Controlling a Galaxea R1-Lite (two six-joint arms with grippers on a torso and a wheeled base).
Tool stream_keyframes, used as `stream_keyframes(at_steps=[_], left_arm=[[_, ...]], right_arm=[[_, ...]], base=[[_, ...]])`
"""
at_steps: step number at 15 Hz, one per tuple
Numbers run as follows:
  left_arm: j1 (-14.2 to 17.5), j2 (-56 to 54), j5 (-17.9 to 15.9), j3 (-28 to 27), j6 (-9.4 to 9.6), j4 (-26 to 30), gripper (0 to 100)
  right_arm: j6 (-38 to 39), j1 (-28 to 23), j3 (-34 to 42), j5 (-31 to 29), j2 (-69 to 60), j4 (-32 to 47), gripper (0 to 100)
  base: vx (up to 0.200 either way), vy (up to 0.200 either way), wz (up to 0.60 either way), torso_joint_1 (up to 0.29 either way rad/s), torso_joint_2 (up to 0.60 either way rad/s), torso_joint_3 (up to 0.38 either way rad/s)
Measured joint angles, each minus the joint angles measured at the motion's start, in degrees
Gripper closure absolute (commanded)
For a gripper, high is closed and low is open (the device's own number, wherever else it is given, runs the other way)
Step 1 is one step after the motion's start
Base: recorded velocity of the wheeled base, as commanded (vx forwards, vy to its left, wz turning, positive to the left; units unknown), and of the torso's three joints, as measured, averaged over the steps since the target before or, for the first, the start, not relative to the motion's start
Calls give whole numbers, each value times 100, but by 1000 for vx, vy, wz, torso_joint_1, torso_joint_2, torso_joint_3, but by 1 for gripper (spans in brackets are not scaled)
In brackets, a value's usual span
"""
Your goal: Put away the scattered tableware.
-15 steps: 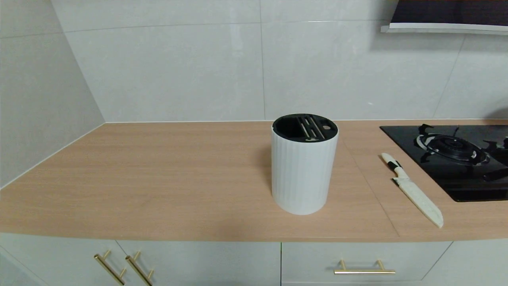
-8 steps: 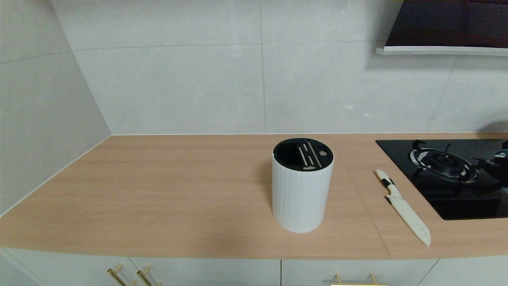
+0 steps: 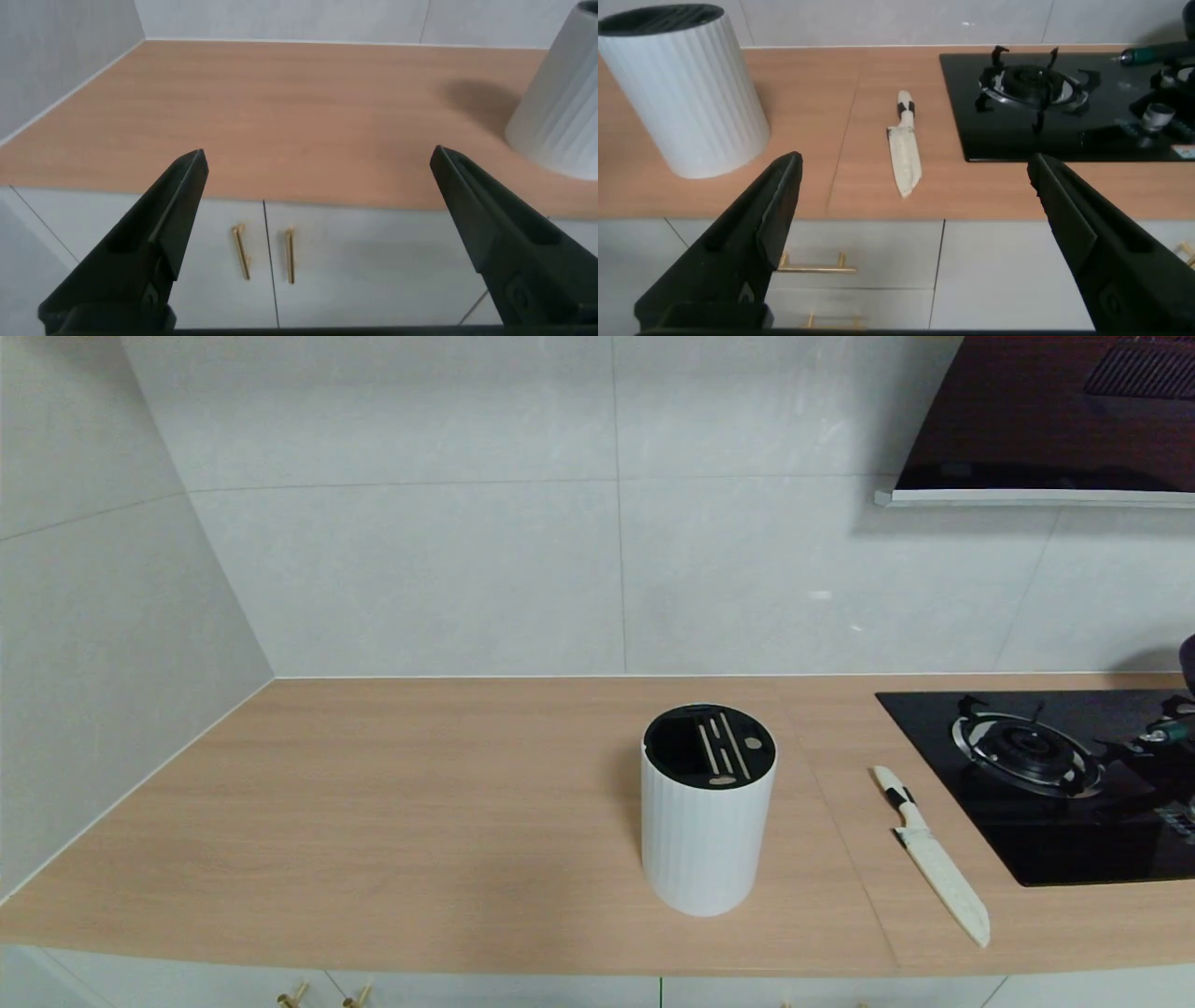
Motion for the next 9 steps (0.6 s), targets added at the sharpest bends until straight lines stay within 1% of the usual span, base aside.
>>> stream_keyframes(at_steps=[3,6,9], left_arm=[[0,0,-2,-1,0,0,0],[2,0,-2,-4,2,-2,0],[0,0,-2,0,2,-2,0]], right_arm=[[0,0,0,0,0,-2,0],[0,0,0,2,0,0,0],[0,5,0,0,0,0,0]], base=[[0,0,0,0,0,0],[0,0,-600,-1,-1,2],[0,0,0,0,0,0]])
